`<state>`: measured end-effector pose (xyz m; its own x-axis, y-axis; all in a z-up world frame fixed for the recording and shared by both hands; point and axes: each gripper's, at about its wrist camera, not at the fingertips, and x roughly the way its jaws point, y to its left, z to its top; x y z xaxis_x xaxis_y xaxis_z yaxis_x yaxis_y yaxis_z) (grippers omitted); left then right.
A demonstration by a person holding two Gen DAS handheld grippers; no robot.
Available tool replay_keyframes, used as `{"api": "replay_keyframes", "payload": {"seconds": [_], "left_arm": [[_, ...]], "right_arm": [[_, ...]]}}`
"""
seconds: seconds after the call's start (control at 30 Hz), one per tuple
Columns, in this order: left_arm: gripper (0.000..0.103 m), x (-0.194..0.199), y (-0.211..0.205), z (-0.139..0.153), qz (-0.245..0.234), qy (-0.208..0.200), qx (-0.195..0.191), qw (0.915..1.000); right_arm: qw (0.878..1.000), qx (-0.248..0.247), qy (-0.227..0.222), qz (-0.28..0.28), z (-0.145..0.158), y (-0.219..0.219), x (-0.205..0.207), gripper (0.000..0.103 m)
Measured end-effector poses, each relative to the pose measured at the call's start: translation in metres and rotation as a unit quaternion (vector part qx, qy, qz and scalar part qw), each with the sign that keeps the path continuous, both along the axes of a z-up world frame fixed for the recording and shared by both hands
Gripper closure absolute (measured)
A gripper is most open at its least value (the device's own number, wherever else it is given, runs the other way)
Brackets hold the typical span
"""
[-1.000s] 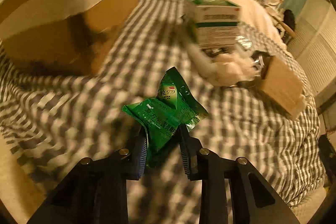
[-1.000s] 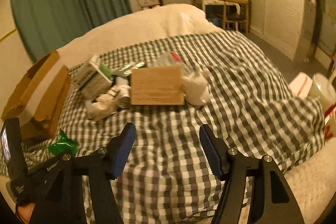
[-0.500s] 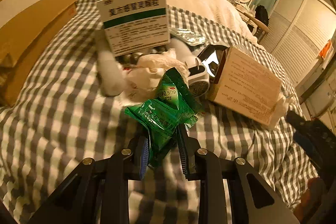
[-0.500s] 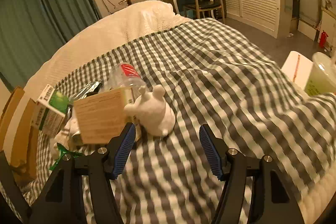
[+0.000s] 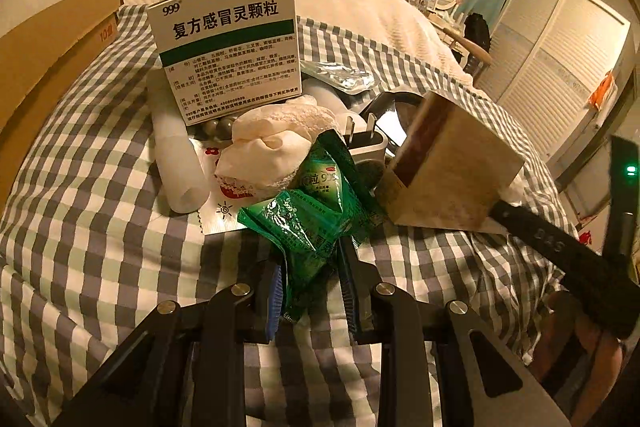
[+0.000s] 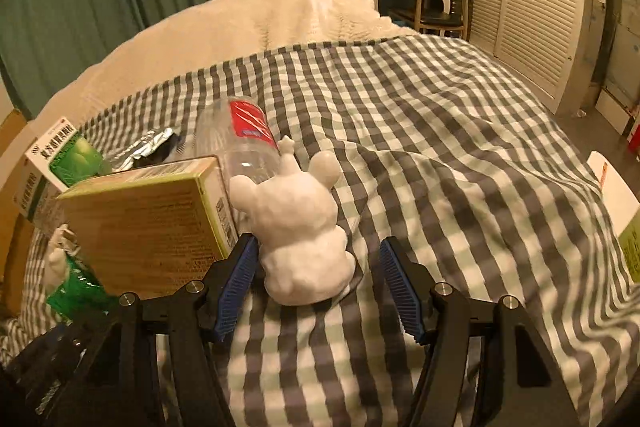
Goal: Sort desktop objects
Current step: 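Grasp the white plaster rabbit figurine with the right tool while the left tool holds the green packet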
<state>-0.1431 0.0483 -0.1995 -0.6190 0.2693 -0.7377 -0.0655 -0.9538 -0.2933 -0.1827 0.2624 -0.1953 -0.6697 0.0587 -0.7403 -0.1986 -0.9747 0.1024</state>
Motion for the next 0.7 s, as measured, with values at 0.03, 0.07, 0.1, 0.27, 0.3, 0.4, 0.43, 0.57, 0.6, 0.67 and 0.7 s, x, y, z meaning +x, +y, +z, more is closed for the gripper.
{"api": "replay_keyframes", "payload": {"seconds": [0.03,0.07,0.1,0.27,0.3,0.4,0.43,0.57,0.6,0.67,0.7], "left_arm": [[0.077,0.000,0.000,0.001,0.000,-0.002,0.002,1.0000],[0.077,-0.001,-0.001,0.000,0.001,-0.003,0.004,1.0000],[0.077,-0.002,-0.001,0.000,0.001,-0.004,0.005,1.0000],[0.079,0.000,-0.010,0.000,0.000,-0.005,0.015,0.9999],[0.080,0.002,-0.011,0.001,-0.001,-0.004,0.015,0.9999],[0.081,0.010,-0.011,0.007,-0.007,-0.003,0.011,0.9999],[0.081,0.013,-0.011,0.010,-0.009,-0.001,0.010,0.9999],[0.081,0.029,-0.014,0.024,-0.015,0.010,0.014,0.9997],[0.081,0.033,-0.016,0.029,-0.018,0.014,0.016,0.9996],[0.081,0.041,-0.015,0.037,-0.016,0.021,0.017,0.9995],[0.081,0.045,-0.016,0.042,-0.017,0.024,0.019,0.9994]], "right_arm": [[1.000,-0.005,-0.008,0.005,-0.003,0.001,-0.003,0.040],[1.000,-0.007,-0.014,0.008,-0.005,0.001,-0.005,0.040],[1.000,-0.004,-0.019,0.009,-0.008,0.000,-0.007,0.040],[1.000,0.013,-0.018,0.016,-0.011,-0.008,-0.010,0.051],[1.000,0.009,-0.014,0.015,-0.009,-0.009,-0.005,0.051],[1.000,0.006,-0.016,0.002,-0.003,-0.007,0.009,0.051],[1.000,0.007,-0.017,-0.004,0.000,-0.006,0.016,0.051],[1.000,-0.002,-0.016,-0.012,0.016,-0.001,0.038,0.051],[1.000,-0.003,-0.015,-0.009,0.021,-0.002,0.045,0.051],[1.000,-0.002,-0.009,-0.007,0.030,-0.005,0.054,0.051],[1.000,-0.006,-0.005,-0.002,0.037,-0.007,0.061,0.051]]}}
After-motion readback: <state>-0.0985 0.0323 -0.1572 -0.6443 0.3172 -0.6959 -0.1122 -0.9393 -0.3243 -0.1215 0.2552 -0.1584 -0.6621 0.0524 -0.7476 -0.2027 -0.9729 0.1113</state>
